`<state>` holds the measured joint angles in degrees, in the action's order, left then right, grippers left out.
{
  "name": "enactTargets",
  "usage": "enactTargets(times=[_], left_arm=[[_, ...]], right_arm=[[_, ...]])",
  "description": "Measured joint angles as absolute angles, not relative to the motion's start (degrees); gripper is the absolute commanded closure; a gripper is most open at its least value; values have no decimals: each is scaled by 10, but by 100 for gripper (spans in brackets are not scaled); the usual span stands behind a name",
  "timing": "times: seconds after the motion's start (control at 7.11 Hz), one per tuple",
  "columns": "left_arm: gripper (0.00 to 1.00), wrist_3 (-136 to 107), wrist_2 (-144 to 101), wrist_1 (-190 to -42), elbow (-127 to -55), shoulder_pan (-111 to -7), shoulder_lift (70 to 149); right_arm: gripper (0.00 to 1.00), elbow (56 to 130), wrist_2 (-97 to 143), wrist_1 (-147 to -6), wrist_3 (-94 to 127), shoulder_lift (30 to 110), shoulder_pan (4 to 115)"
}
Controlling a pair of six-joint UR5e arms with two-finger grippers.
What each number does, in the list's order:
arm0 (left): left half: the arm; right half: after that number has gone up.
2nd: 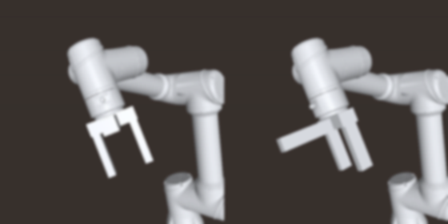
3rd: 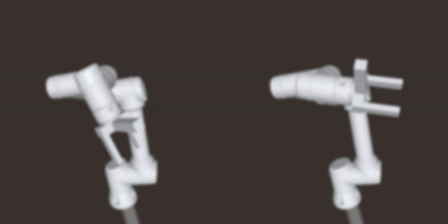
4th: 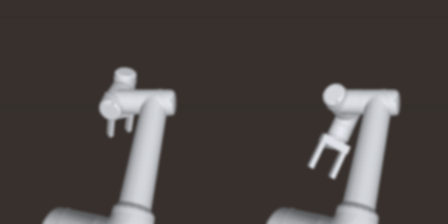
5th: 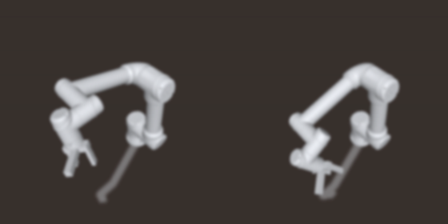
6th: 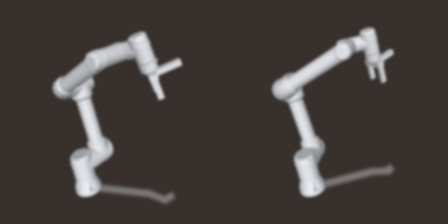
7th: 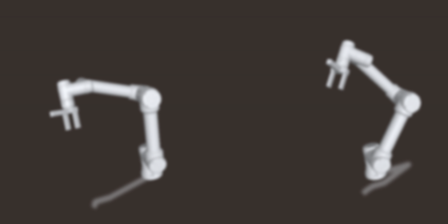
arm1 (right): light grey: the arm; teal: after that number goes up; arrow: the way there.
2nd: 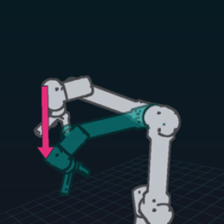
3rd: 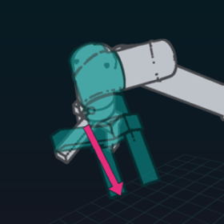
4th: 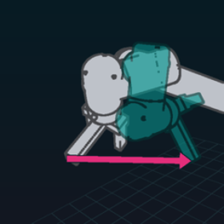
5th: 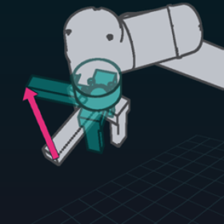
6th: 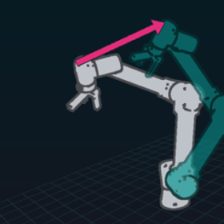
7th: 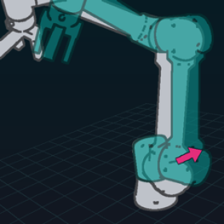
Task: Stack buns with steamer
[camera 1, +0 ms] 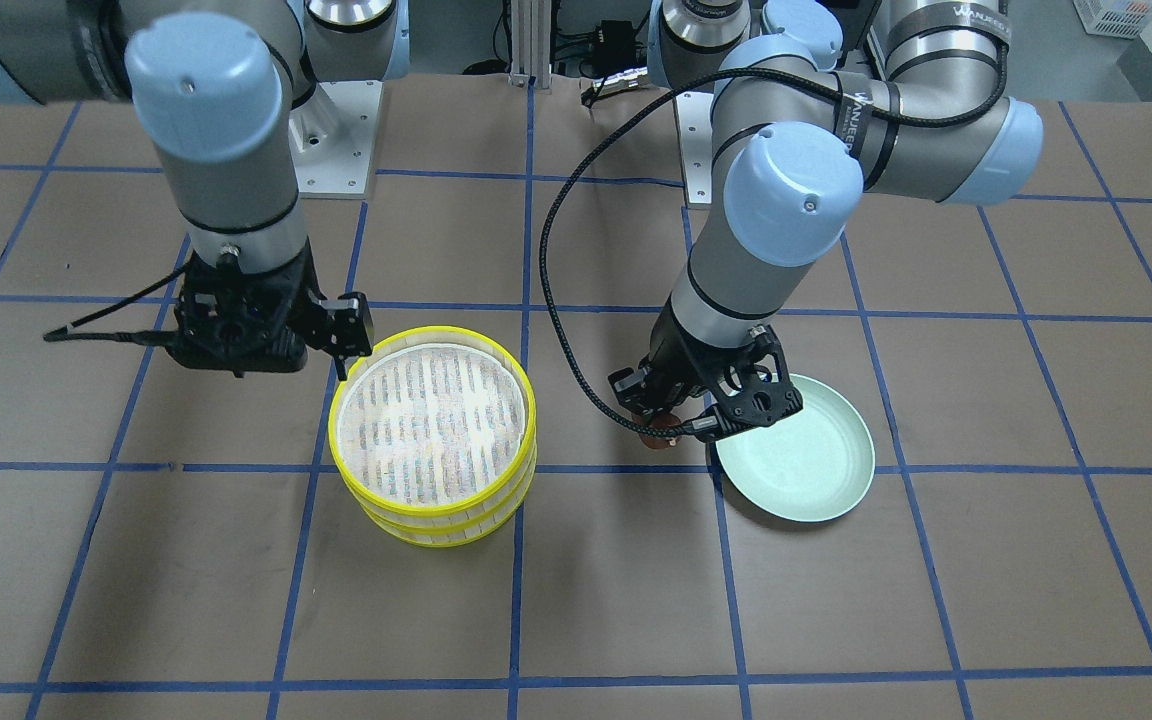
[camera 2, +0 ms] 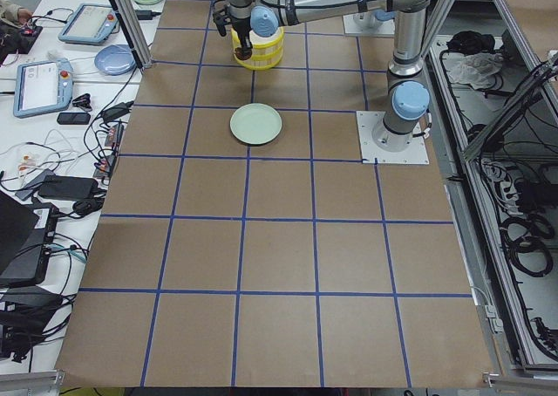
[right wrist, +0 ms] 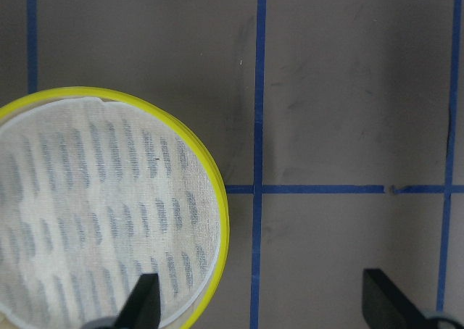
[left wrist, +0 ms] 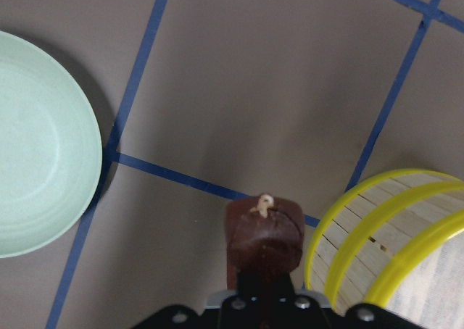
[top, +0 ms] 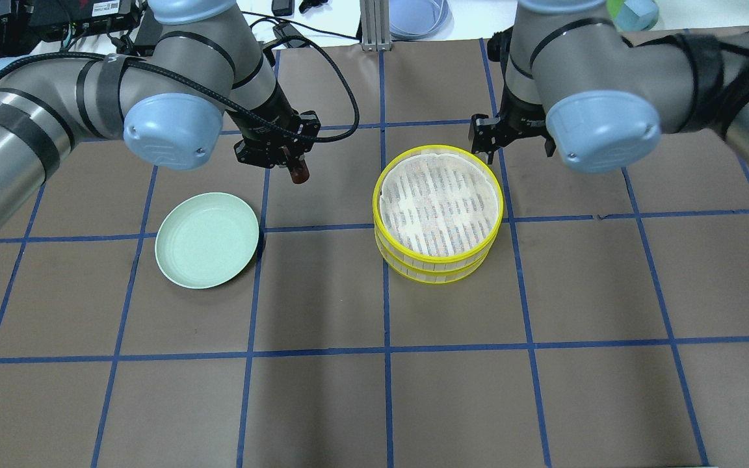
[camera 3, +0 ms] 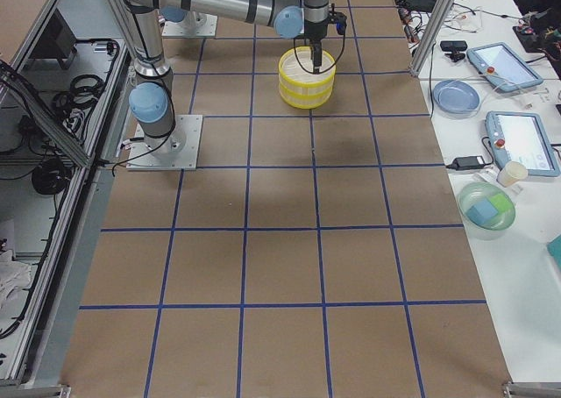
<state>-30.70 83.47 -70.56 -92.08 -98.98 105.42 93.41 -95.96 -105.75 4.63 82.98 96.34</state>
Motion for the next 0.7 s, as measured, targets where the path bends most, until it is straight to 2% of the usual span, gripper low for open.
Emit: enactTargets(times=[0.28, 0.7], left_arm=[[100, -350, 834, -695, -918, -1031, 1060], [100, -419, 830, -671, -916, -1089, 1071]], right_arm=[[0, 847, -945, -944, 50, 860, 962], [0, 818, -941, -883, 52, 880, 949]])
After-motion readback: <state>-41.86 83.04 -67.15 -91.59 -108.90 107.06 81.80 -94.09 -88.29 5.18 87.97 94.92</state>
